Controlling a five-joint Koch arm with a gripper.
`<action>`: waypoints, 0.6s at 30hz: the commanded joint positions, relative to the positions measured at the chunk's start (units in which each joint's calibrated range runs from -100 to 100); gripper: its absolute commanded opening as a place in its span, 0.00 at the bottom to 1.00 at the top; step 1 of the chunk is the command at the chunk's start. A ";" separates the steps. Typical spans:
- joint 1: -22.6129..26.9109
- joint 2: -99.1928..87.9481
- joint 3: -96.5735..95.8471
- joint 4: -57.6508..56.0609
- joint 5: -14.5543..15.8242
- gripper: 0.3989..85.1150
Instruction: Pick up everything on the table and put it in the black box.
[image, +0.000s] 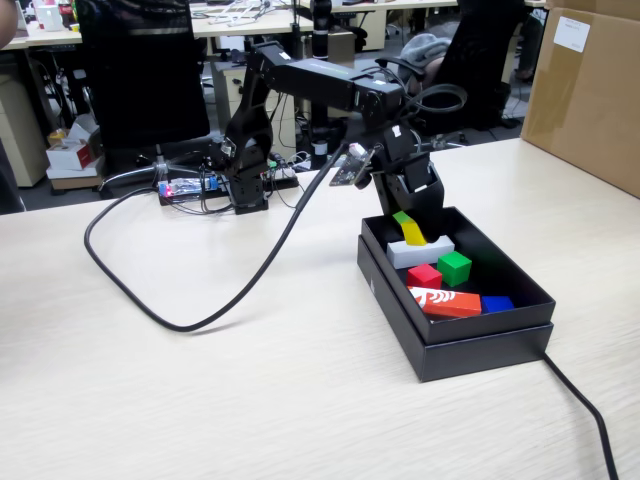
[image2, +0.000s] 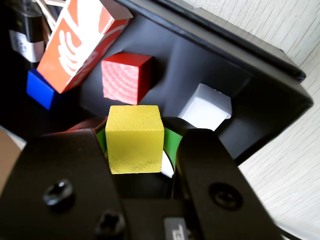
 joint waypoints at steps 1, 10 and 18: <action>0.05 0.79 4.64 2.63 0.24 0.02; 0.29 4.46 4.73 2.98 0.10 0.13; 0.29 4.46 4.73 2.98 -0.39 0.28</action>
